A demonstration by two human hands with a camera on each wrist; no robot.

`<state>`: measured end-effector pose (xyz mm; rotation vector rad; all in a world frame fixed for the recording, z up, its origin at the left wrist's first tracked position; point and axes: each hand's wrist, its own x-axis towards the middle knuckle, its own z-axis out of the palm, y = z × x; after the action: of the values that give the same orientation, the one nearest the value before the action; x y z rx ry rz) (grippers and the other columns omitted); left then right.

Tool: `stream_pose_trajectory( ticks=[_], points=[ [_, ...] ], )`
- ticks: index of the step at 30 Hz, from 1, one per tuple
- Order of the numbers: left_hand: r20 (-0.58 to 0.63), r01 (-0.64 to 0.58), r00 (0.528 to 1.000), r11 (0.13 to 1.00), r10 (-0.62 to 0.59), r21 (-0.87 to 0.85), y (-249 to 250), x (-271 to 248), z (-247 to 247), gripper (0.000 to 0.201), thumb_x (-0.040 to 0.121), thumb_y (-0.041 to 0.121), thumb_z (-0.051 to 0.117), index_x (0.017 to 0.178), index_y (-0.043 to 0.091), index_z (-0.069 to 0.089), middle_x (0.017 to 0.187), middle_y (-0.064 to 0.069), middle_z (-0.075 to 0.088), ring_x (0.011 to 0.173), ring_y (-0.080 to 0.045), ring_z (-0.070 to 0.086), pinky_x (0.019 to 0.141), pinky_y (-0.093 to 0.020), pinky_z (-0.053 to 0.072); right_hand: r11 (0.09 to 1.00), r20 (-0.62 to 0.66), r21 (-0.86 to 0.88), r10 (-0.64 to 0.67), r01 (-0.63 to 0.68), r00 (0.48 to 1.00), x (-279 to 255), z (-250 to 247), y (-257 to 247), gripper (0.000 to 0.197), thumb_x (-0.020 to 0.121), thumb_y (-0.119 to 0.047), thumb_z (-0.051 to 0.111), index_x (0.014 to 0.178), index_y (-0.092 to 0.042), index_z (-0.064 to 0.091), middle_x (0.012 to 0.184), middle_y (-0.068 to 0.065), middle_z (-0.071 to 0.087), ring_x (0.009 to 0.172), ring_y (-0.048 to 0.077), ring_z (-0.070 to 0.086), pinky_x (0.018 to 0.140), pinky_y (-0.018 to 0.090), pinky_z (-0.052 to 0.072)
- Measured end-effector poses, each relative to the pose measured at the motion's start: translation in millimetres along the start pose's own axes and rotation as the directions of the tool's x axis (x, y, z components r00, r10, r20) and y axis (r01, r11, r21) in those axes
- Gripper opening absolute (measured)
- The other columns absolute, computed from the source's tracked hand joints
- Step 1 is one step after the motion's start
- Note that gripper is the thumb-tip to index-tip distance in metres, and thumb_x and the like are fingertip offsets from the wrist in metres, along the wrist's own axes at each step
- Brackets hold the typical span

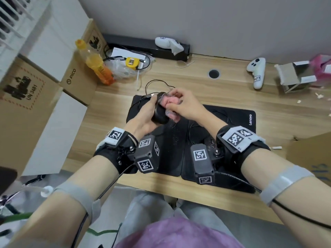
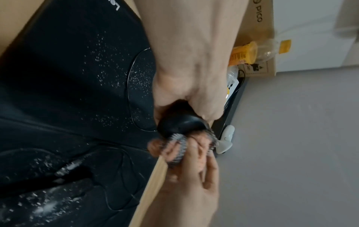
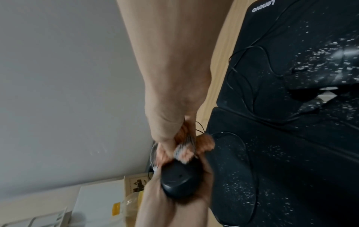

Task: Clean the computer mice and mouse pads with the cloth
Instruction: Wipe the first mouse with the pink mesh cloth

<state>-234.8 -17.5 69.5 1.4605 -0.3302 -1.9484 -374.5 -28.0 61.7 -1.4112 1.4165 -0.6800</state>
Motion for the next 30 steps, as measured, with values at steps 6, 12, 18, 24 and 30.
stream_pose_trajectory(
  ticks=[6,12,18,24,30],
  points=[
    [-0.018,-0.075,0.997,0.997,0.074,-0.036,2,2,6,0.027,0.103,0.030,0.043,0.095,0.015,0.064,0.079,-0.006,0.071,0.072,-0.018,0.065,0.060,-0.027,0.058,0.998,-0.123,-0.019,-0.057,0.055,0.991,8,11,-21,0.030,0.079,-0.019,0.073,0.107,-0.025,0.065,0.099,-0.011,0.064,0.098,0.013,0.059,0.082,0.022,0.042],
    [-0.060,-0.006,0.998,0.999,0.003,-0.042,16,9,5,0.045,0.104,0.037,0.029,0.093,0.013,0.065,0.088,-0.011,0.070,0.074,-0.021,0.067,0.060,-0.030,0.056,0.996,0.073,-0.037,-0.078,0.080,0.994,7,-7,-3,0.030,0.076,-0.016,0.078,0.102,-0.024,0.067,0.090,-0.012,0.065,0.087,0.012,0.062,0.084,0.029,0.051],
    [-0.030,-0.061,0.998,0.995,0.064,0.076,9,5,8,0.035,0.104,0.034,0.039,0.093,0.012,0.065,0.078,-0.006,0.067,0.067,-0.016,0.063,0.064,-0.027,0.055,0.997,-0.257,0.056,0.062,-0.050,0.965,22,11,-15,0.028,0.079,-0.015,0.071,0.104,-0.027,0.067,0.094,-0.009,0.067,0.096,0.017,0.064,0.086,0.037,0.055],
    [-0.115,0.029,0.993,0.999,-0.024,0.043,28,11,-10,0.034,0.098,0.032,0.036,0.090,0.015,0.065,0.083,-0.007,0.069,0.071,-0.021,0.064,0.061,-0.028,0.055,0.996,-0.016,0.020,-0.082,0.083,0.996,-2,25,-13,0.031,0.080,-0.010,0.074,0.110,-0.019,0.067,0.100,-0.009,0.062,0.084,0.004,0.057,0.068,0.005,0.040],
    [-0.008,0.110,0.994,0.994,-0.110,-0.006,16,-2,-6,0.028,0.101,0.028,0.040,0.100,0.010,0.062,0.086,-0.011,0.066,0.075,-0.022,0.063,0.055,-0.028,0.058,0.999,-0.119,0.021,0.046,-0.044,0.992,17,20,-22,0.026,0.079,-0.013,0.072,0.102,-0.023,0.065,0.095,-0.007,0.065,0.098,0.023,0.066,0.088,0.041,0.054]
  ],
)
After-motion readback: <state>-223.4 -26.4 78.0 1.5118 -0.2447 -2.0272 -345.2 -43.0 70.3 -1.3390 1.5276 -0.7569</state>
